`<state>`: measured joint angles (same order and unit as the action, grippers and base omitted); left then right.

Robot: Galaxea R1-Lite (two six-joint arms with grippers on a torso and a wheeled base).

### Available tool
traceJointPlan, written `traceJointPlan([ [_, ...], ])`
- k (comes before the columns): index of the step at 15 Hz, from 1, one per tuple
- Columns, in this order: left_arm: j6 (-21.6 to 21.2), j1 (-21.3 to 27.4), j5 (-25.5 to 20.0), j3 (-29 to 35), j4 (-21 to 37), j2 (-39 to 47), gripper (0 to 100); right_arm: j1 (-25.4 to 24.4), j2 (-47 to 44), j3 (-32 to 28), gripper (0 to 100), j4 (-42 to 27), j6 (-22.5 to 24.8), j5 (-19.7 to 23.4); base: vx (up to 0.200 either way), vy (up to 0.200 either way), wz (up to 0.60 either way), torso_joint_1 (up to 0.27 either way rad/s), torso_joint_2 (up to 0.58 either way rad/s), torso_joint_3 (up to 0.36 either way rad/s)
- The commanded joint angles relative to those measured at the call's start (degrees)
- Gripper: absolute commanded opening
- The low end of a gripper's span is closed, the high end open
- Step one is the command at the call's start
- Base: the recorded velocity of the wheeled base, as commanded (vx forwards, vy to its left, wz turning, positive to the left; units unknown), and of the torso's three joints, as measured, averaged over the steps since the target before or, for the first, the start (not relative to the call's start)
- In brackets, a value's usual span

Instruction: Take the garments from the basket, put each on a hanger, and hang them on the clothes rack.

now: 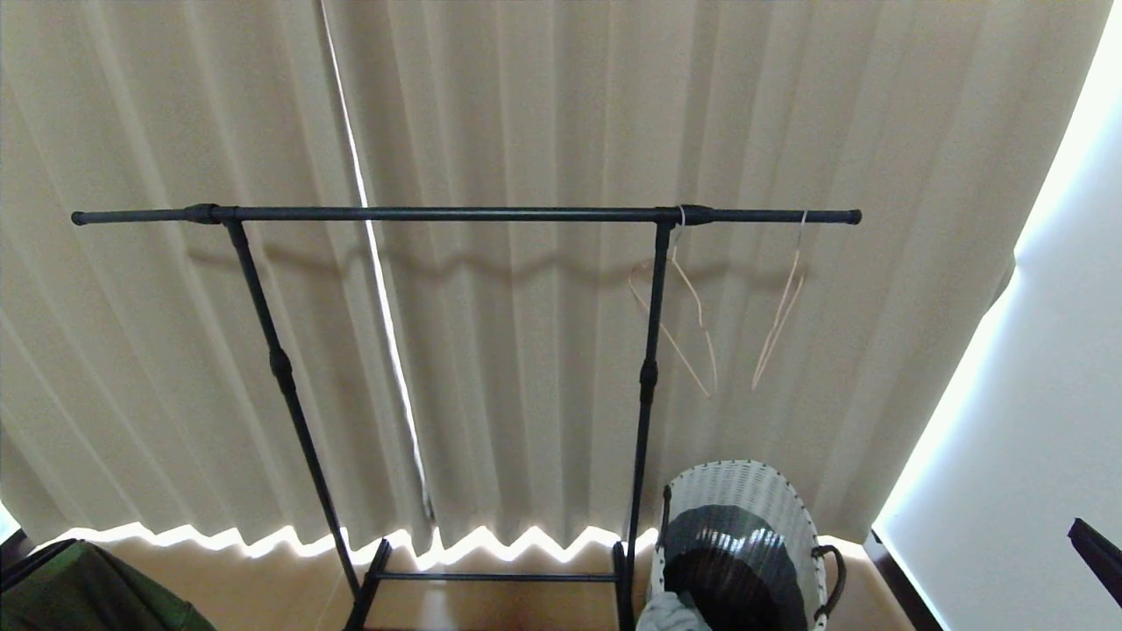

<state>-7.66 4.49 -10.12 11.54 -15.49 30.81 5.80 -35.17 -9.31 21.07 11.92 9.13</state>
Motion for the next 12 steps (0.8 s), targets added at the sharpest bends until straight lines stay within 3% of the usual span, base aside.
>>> traceJointPlan([
  [1, 0.01, 0.00, 0.01, -0.03, -0.06, 0.13, 0, 0.00, -0.16, 0.17, 100, 0.03, 0.03, 0.01, 0.200, 0.000, 0.00, 0.012, 0.00, 0.002],
  [10, 0.01, 0.00, 0.10, -0.03, -0.33, 0.04, 0, -0.09, -0.69, -0.35, 100, 0.03, 0.03, 0.36, 0.200, 0.000, 0.00, 0.004, 0.00, 0.001],
  [12, -0.08, 0.00, 0.10, -0.03, -0.41, -0.40, 0, -0.18, -1.83, -1.06, 100, 0.03, 0.03, 0.45, 0.000, 0.000, 0.00, 0.000, 0.00, 0.000],
])
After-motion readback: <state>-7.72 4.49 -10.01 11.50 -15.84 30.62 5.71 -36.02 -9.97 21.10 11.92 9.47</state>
